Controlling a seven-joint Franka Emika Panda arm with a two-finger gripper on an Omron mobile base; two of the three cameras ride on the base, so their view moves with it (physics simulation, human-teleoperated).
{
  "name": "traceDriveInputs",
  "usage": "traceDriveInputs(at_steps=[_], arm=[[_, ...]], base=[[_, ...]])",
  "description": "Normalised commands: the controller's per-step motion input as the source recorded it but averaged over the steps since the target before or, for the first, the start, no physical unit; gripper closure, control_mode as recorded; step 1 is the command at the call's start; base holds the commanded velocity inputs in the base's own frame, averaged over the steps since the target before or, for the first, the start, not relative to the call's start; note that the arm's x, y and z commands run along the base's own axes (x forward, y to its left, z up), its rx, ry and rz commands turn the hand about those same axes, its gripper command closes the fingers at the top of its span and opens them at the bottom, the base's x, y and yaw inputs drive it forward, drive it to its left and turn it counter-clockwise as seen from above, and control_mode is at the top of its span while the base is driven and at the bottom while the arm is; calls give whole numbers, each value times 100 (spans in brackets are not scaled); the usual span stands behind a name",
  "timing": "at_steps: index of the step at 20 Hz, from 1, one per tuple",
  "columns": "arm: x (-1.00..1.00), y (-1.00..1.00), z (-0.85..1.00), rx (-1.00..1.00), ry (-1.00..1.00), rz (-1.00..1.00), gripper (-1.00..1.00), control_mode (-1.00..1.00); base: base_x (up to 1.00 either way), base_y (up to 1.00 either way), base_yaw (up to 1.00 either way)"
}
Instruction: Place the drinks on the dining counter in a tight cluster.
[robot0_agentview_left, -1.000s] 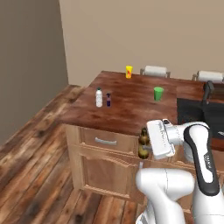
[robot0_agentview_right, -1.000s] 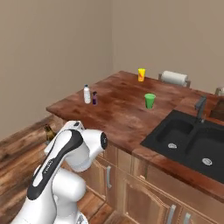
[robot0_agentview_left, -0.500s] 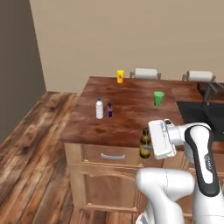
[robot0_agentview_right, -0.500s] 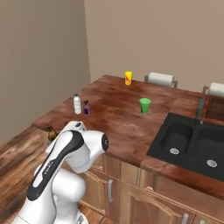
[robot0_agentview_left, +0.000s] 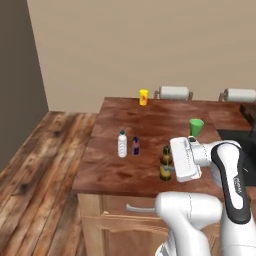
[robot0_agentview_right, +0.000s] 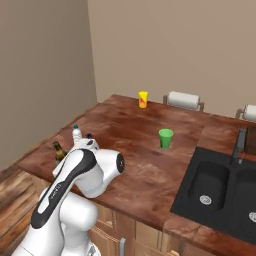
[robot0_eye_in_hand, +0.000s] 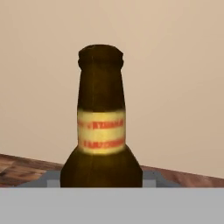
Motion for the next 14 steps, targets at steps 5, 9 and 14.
traceDriveInputs(at_steps=[5, 9, 14], arm=[[0, 0, 0, 0, 0, 0, 100, 100], [0, 0, 0, 0, 0, 0, 100, 100], [0, 0, 0, 0, 0, 0, 100, 100]], base=[[54, 5, -9], [3, 0, 0], [0, 0, 0]])
